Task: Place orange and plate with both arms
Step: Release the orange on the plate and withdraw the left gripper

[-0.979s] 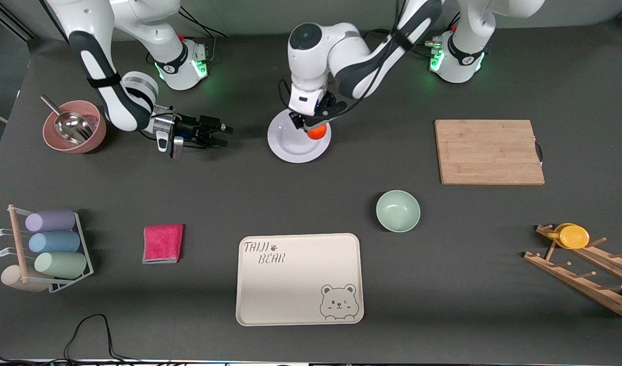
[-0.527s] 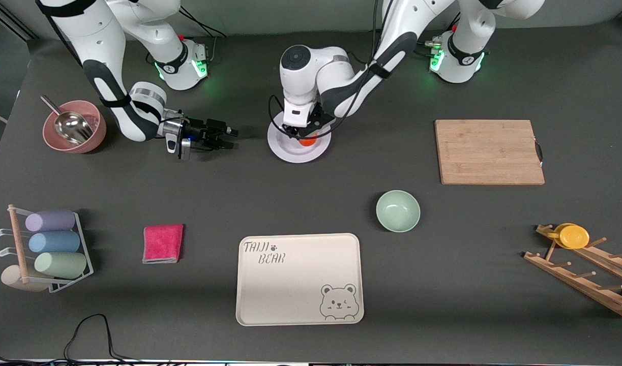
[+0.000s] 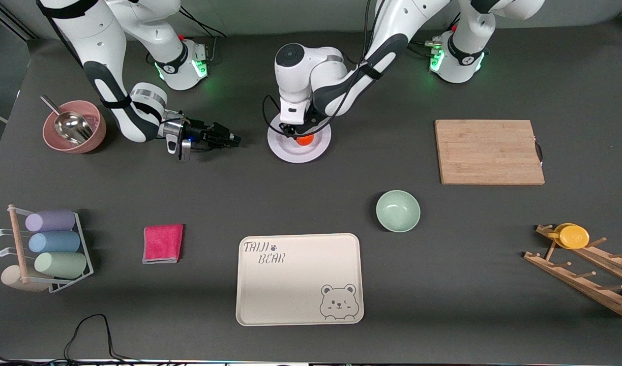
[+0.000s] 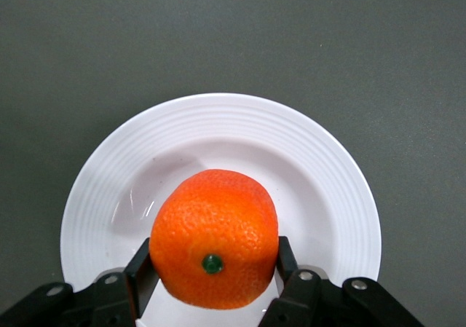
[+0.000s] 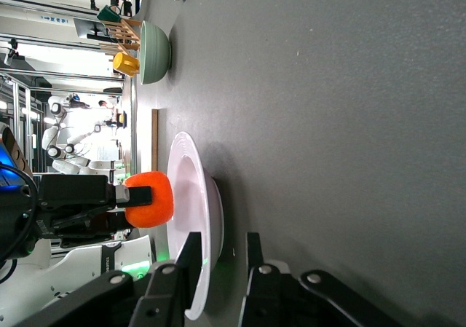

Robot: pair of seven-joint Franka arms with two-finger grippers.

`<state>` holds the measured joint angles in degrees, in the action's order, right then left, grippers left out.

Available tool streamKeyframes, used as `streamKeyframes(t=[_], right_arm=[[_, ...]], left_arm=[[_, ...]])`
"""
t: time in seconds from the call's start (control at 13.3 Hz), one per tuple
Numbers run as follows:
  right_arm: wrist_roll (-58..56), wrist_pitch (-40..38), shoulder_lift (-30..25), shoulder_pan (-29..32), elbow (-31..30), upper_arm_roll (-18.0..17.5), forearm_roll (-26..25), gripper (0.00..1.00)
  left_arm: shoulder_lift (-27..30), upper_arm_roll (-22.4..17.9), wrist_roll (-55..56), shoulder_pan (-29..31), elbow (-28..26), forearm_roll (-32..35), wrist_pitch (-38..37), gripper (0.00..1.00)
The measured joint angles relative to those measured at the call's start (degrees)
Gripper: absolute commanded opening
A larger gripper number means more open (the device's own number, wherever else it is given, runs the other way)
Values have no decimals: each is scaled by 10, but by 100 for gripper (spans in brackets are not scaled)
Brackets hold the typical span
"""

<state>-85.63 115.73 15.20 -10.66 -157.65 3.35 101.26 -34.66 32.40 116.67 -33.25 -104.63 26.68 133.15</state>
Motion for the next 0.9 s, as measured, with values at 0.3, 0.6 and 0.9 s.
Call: streamKeyframes(t=[0.3,0.6,0.9], right_arm=[[-1,0,1,0,0,0,0,31],[-26,-24,19,-1,-1,-4,20,31],[-54,-34,36,-9,0,-48,98,31]], left_arm=[[0,-1,1,-1,1,12,0,99],[0,-8,-24,2,5,28,-6,100],[19,-12,-147,65,22,28,-38,100]])
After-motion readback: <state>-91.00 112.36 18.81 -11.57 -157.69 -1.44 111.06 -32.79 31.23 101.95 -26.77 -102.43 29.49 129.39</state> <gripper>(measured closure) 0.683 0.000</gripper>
